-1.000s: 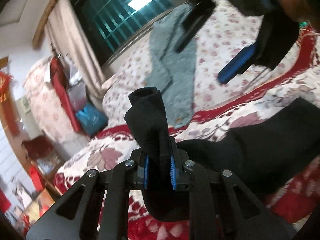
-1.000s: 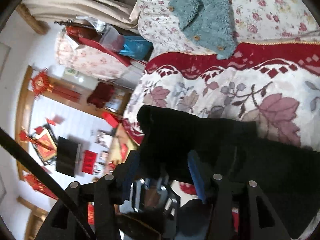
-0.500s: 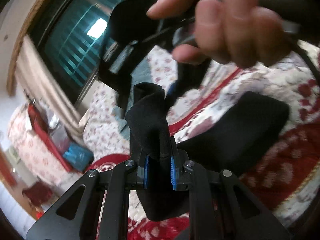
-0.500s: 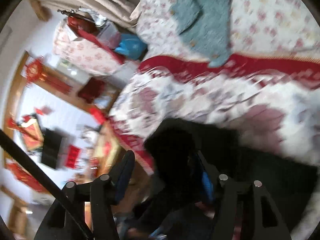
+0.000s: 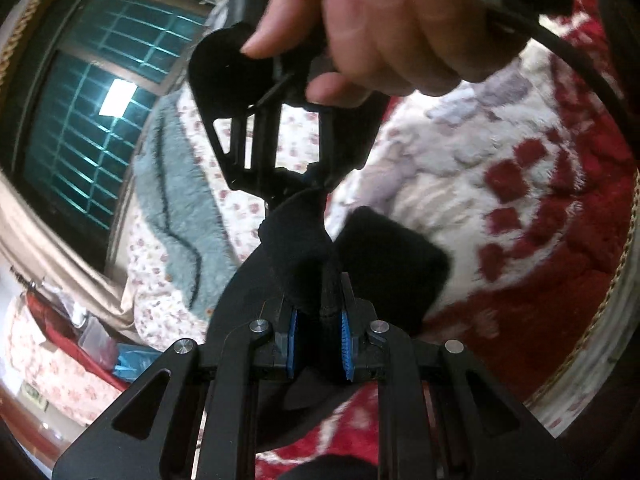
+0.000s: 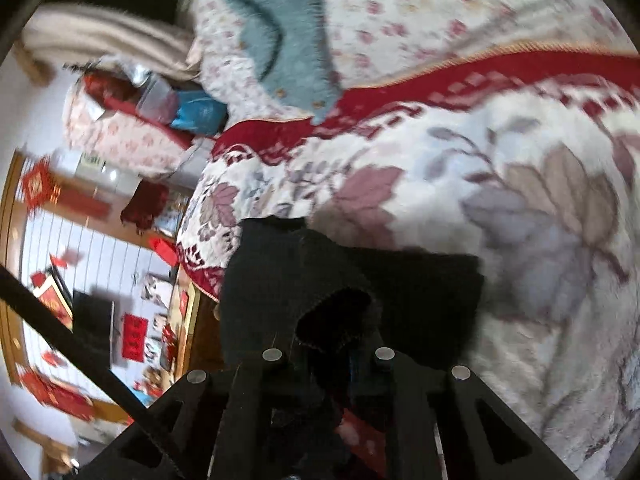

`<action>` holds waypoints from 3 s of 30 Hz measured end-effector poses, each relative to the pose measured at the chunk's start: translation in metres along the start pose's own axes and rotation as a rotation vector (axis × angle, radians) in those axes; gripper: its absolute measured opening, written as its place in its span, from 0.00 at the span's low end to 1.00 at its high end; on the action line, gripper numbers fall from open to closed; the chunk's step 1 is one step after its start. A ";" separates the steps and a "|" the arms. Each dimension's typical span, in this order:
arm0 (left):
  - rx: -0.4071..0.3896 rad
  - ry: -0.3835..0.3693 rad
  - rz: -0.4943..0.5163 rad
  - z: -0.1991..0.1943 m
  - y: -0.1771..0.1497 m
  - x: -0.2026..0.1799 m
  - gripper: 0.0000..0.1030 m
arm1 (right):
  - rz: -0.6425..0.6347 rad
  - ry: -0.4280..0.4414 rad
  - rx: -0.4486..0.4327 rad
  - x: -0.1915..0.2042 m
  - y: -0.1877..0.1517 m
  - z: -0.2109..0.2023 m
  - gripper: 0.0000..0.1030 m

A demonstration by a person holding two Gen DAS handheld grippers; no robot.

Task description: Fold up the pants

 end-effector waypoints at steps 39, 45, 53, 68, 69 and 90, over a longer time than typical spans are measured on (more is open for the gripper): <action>0.440 -0.808 -1.629 0.133 -0.144 0.113 0.09 | -0.427 -0.305 -0.198 0.010 -0.068 0.024 0.36; 0.409 -0.844 -1.630 0.119 -0.137 0.126 0.10 | -0.435 -0.332 -0.182 0.022 -0.069 0.020 0.36; 0.330 -0.810 -1.521 0.154 -0.104 0.145 0.48 | -0.346 -0.426 -0.223 0.016 -0.009 0.015 0.38; 0.216 -0.788 -1.635 0.125 -0.179 0.193 0.70 | -0.015 -0.085 -0.302 -0.007 -0.035 -0.034 0.55; 0.254 -0.808 -1.673 0.130 -0.191 0.184 0.70 | 0.016 -0.072 -0.271 -0.013 -0.041 -0.025 0.55; 0.395 -0.950 -1.603 0.132 -0.178 0.128 0.30 | 0.055 -0.067 -0.240 -0.037 -0.049 0.013 0.34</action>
Point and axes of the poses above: each gripper's, at about its wrist camera, not at the fingertips, and z roughly the way its jaws point, x to its left, y to its top, the point moved 9 cm from there along z, roughly the way its jaws point, and after that the axes turned 2 degrees about -y, right-handed, at the moved point
